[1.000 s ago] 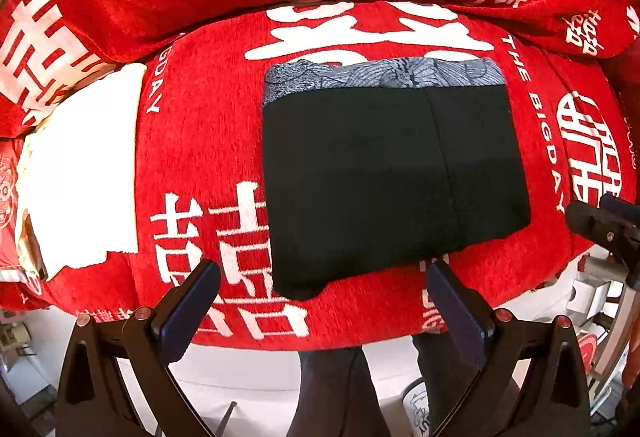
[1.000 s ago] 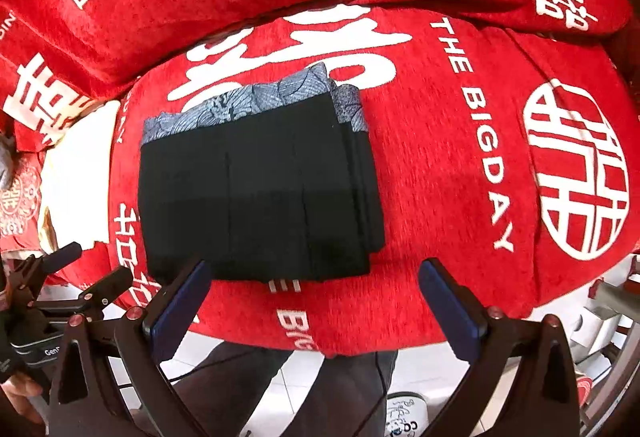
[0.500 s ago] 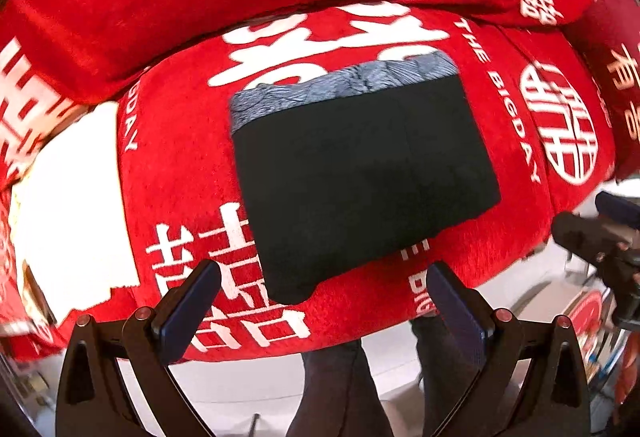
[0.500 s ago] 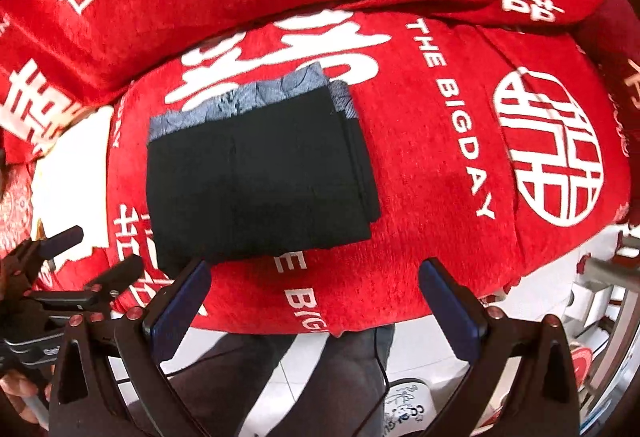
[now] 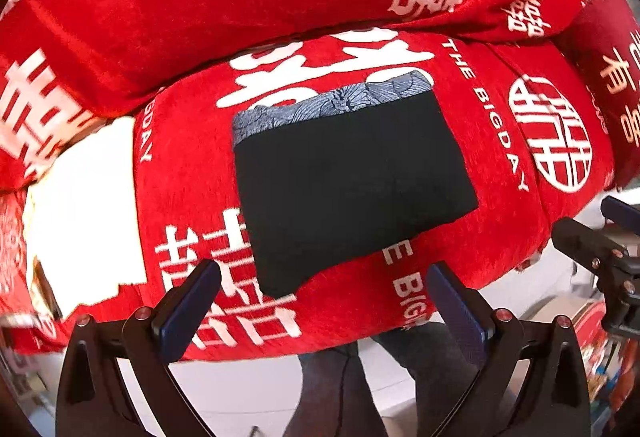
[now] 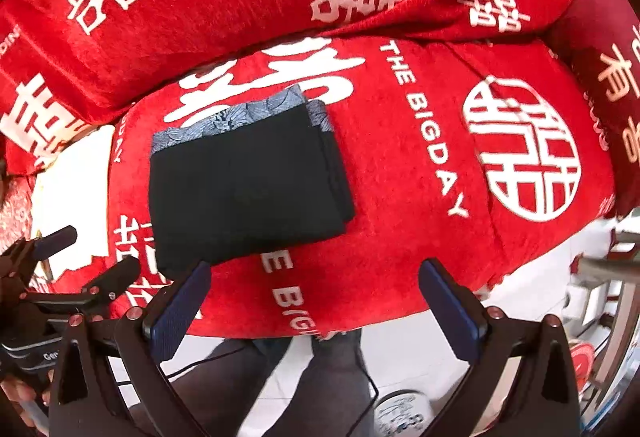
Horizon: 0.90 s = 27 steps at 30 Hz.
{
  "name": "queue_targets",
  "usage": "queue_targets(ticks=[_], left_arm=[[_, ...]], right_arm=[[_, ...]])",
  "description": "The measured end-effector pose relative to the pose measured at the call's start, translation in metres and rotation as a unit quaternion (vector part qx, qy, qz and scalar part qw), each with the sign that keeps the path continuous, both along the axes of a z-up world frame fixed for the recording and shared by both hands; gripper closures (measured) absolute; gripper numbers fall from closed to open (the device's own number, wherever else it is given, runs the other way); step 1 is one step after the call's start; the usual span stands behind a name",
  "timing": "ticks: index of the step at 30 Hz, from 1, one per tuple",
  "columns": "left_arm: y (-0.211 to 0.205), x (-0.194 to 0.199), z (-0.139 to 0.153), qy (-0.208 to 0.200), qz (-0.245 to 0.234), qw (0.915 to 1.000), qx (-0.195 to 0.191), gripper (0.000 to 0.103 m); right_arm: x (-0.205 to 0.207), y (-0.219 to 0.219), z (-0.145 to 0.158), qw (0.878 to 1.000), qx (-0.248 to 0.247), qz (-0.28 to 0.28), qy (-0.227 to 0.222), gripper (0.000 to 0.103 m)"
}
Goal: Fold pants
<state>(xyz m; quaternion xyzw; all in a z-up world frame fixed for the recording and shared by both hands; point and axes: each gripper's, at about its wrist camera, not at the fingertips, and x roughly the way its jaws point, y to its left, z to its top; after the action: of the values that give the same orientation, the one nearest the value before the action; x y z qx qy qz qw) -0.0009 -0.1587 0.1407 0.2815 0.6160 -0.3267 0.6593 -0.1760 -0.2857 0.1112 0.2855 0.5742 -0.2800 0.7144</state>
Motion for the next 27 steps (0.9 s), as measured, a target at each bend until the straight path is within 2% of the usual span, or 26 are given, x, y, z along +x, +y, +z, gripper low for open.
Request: queue_targets(ticks=[7, 16, 27], left_arm=[[0.006, -0.022, 0.02, -0.031, 0.028, 0.999, -0.015, 0.0], [0.021, -0.027, 0.023, -0.034, 0.068, 0.9971, -0.008, 0.0], [0.003, -0.031, 0.031, -0.047, 0.037, 0.9982, -0.009, 0.0]], right_arm=[[-0.008, 0.001, 0.01, 0.999, -0.007, 0.039, -0.013, 0.0], [-0.003, 0.007, 0.012, 0.997, 0.0, 0.073, -0.023, 0.0], [-0.013, 0.004, 0.019, 0.998, -0.012, 0.056, -0.029, 0.0]])
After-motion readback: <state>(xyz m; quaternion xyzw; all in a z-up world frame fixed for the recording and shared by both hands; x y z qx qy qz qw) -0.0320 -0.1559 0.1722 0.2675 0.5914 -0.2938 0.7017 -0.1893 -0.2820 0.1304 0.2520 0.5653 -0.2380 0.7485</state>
